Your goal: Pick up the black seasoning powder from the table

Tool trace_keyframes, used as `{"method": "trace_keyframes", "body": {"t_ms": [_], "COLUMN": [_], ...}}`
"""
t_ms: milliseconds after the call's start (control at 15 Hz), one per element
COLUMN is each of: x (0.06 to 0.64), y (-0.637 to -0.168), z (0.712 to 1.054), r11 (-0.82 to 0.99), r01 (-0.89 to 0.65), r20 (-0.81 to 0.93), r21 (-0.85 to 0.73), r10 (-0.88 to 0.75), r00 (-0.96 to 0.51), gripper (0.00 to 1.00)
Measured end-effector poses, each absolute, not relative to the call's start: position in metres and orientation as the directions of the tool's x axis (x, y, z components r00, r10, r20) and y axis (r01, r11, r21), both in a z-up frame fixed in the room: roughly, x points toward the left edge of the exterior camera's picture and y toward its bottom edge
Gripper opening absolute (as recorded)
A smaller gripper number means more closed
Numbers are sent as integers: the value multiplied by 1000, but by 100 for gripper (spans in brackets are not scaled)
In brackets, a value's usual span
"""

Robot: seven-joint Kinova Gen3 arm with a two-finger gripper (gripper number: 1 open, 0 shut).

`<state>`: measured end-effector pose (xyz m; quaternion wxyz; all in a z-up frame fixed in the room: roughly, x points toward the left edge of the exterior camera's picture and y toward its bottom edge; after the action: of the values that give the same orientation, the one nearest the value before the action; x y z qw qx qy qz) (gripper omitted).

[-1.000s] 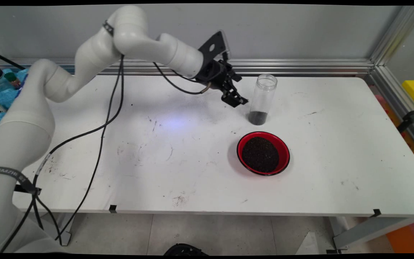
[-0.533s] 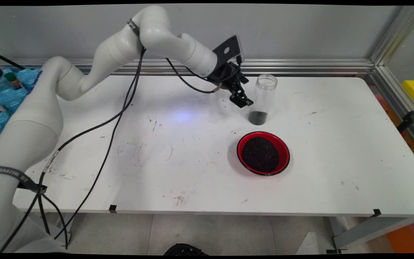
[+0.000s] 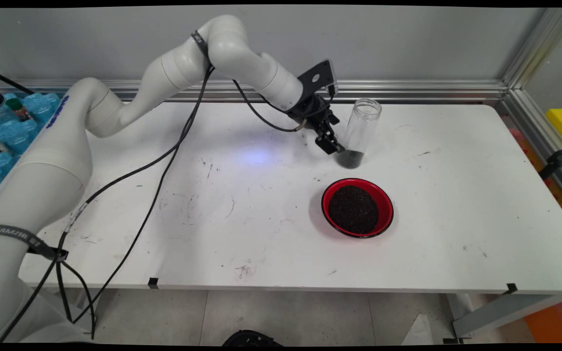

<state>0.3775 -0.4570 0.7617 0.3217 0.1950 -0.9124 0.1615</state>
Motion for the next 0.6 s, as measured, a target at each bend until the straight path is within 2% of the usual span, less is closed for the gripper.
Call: {"method": "trace_keyframes", "body": {"t_ms": [600], "x": [363], "y": [-464], "z": [745], "r11": [898], "r01": [-431], "r20": [650], "r21": [-94], "r10": [-272], "r00": [-709], "gripper": [100]}}
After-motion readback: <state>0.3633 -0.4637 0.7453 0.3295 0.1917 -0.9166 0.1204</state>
